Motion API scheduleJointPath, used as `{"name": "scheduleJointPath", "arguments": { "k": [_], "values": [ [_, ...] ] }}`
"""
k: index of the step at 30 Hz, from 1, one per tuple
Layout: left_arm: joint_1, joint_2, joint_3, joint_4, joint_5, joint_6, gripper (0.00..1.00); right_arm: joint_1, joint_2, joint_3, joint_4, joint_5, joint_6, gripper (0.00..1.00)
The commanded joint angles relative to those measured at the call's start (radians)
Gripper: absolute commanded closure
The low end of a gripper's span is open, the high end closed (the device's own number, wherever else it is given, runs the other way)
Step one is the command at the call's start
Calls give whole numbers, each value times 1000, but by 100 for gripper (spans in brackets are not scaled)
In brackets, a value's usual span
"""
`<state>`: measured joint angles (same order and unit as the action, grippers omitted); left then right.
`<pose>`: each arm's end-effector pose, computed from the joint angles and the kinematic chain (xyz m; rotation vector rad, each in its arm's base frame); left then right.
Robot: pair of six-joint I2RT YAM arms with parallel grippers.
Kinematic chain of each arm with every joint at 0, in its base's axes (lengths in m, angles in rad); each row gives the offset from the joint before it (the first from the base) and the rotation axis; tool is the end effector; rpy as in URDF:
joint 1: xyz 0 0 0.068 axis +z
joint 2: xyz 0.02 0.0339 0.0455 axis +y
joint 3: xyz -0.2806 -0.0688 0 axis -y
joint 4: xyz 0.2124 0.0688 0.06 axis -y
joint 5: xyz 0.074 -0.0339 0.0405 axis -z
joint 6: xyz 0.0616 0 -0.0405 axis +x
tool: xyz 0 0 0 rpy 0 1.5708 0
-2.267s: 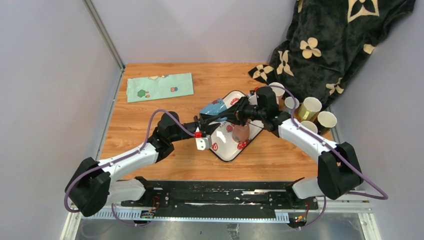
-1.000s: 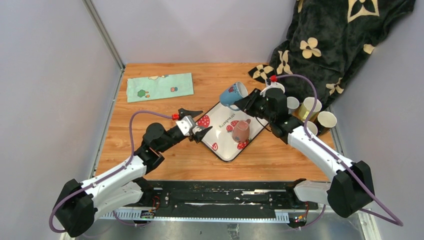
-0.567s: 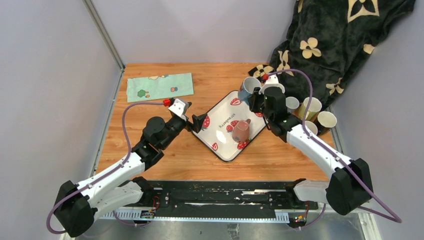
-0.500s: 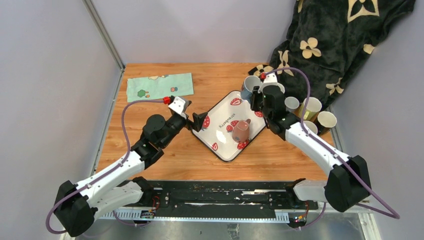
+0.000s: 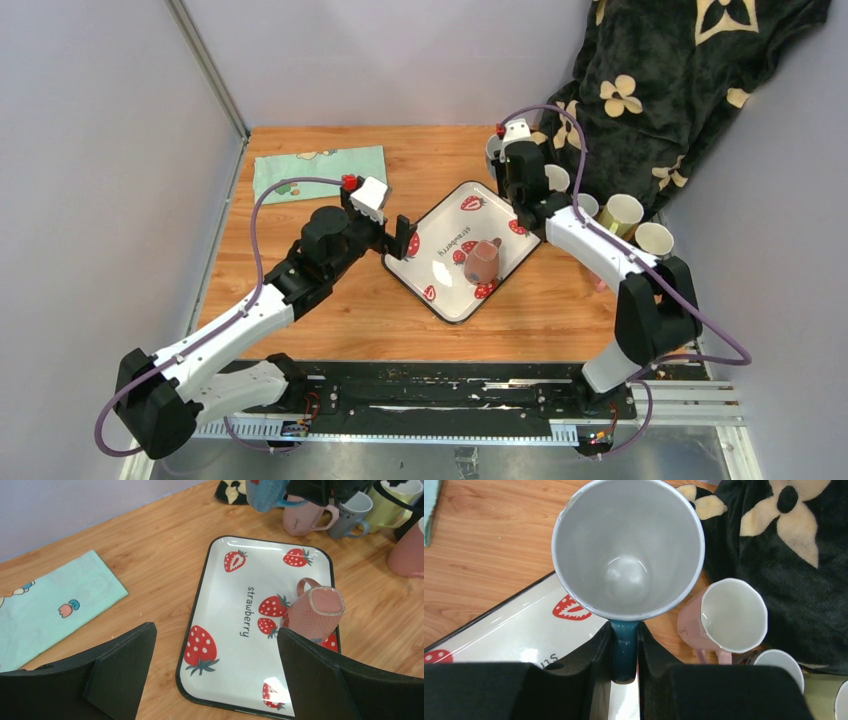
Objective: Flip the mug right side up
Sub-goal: Place the cup at the corner of the board.
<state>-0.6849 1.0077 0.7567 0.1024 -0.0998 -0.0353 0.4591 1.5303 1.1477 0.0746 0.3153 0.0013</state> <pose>0.1779 -0.1374 0.3361 0.4837 1.6706 -0.4462 0.3262 0.1399 0.3300 -0.2104 1.8513 0.0224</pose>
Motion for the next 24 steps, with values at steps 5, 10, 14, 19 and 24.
{"name": "scheduleJointPath", "arguments": {
  "k": [5, 10, 14, 19, 24],
  "values": [
    [-7, 22, 59, -85, -74, 33, 0, -58, 116, 155, 6, -16, -58, 100],
    [-7, 26, 62, -90, -85, 34, 0, -88, 190, 202, -1, -38, -46, 100],
    [-7, 31, 62, -93, -79, 34, 0, -113, 240, 235, -4, -55, -37, 100],
    [-7, 41, 66, -98, -97, 45, 0, -137, 286, 259, -15, -51, -11, 100],
    [-7, 45, 69, -98, -101, 56, 0, -153, 324, 274, -18, -59, -7, 100]
  ]
}}
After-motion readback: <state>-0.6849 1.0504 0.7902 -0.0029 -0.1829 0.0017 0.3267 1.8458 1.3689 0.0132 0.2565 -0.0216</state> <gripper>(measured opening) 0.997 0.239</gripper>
